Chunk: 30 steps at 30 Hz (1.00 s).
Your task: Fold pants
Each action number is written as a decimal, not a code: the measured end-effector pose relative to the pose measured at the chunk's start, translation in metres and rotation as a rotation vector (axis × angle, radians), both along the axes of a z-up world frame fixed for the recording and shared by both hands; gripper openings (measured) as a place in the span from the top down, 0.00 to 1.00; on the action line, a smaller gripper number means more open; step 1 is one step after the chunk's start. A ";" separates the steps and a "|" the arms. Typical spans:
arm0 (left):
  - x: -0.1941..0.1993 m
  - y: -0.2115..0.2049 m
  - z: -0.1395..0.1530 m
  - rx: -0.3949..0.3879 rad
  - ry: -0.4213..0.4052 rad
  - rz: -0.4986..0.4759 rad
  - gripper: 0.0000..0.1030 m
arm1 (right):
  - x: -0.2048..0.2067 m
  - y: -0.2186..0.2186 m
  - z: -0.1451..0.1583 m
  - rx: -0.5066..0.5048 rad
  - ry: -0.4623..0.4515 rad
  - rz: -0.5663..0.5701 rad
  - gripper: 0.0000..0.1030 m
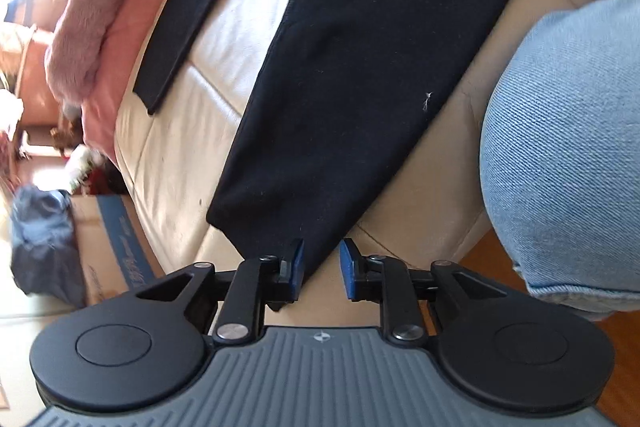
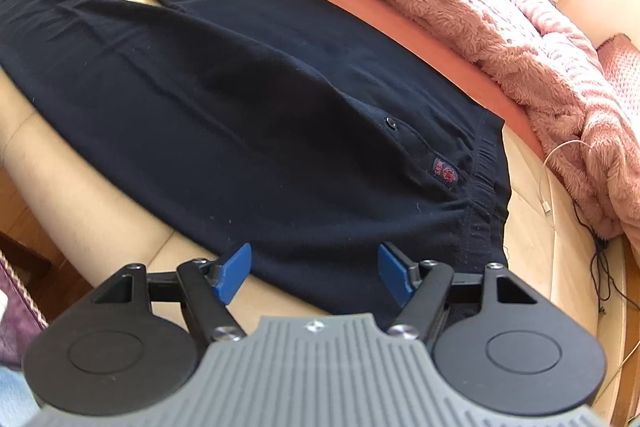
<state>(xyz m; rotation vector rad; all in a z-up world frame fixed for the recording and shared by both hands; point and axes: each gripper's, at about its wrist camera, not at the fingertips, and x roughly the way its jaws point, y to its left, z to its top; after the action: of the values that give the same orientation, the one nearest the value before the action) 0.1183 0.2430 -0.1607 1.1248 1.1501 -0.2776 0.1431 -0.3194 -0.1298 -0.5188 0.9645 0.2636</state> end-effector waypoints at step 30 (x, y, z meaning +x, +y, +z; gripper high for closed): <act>0.047 -0.012 0.118 -0.357 -0.464 0.635 1.00 | -0.002 -0.013 -0.042 -0.377 0.087 0.297 0.56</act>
<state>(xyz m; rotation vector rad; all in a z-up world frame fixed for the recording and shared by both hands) 0.1650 0.2311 -0.0429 0.4348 0.9342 0.2568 0.1410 -0.3322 -0.1720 -1.0071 1.0262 0.3751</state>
